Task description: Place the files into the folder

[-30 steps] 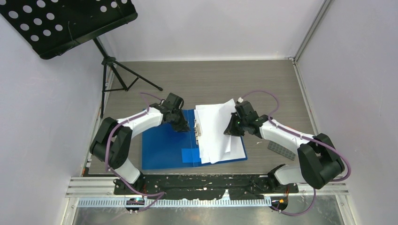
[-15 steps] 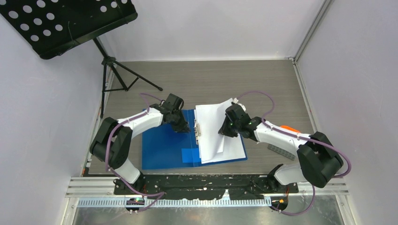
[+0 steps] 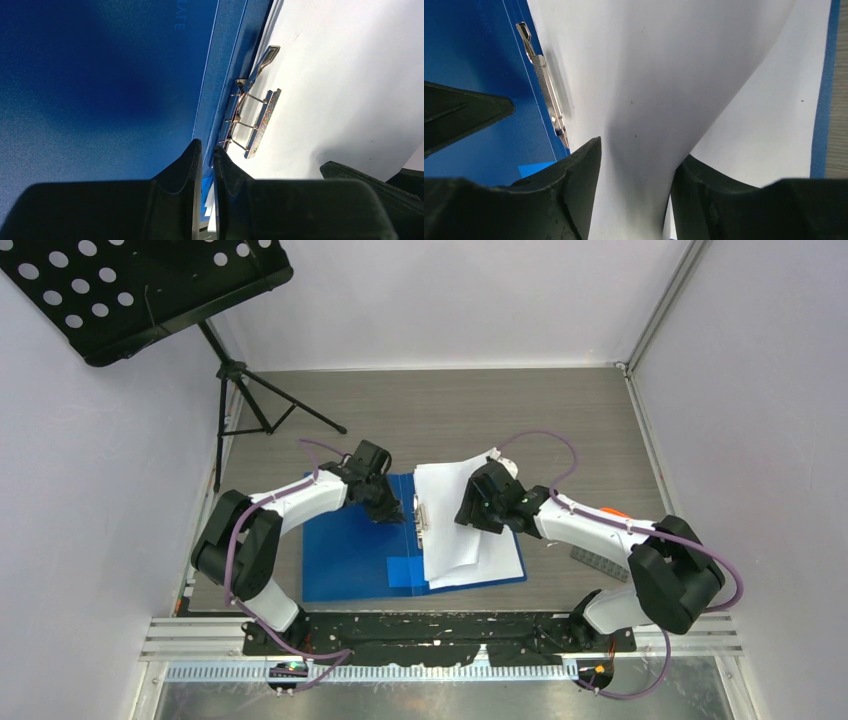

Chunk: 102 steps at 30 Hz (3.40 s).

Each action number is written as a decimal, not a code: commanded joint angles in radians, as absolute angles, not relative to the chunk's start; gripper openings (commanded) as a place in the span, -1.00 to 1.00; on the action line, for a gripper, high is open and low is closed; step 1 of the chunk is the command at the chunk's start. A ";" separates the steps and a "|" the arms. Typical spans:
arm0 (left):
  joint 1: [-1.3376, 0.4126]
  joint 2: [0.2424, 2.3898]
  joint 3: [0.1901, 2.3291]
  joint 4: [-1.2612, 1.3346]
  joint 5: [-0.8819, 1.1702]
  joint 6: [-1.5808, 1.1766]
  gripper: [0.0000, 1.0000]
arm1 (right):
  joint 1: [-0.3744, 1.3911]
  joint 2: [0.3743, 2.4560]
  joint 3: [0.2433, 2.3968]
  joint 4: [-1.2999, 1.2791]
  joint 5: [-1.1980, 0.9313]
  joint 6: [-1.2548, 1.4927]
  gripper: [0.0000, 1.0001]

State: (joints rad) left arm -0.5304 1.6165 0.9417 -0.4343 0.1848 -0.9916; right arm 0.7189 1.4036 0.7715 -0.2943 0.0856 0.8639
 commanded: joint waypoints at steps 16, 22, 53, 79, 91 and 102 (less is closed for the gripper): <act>-0.535 1.599 0.963 -0.429 0.205 -0.971 -0.75 | 0.739 1.336 0.895 -0.540 0.221 0.765 0.62; -0.535 1.594 0.976 -0.440 0.203 -0.967 -0.75 | 0.744 1.298 0.880 -0.602 0.264 0.739 0.74; -0.501 1.900 1.369 -0.550 0.168 -0.828 -0.71 | 0.641 1.521 0.931 -0.303 0.108 0.576 -0.21; -0.480 1.962 1.389 -0.548 0.236 -0.816 -0.74 | 0.543 1.528 0.825 -0.290 0.298 0.578 -0.24; -0.482 1.947 1.355 -0.531 0.248 -0.826 -0.75 | 0.564 1.478 0.747 -0.241 0.212 0.612 -0.22; -0.482 1.950 1.342 -0.514 0.276 -0.829 -0.77 | 0.593 1.462 0.816 -0.300 0.219 0.613 -0.21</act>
State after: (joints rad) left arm -0.4839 1.9663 1.3468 -0.5446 0.2405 -0.8299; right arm 0.5865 1.5112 0.7601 -0.2783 0.2310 0.6018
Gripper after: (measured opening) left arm 0.121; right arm 0.393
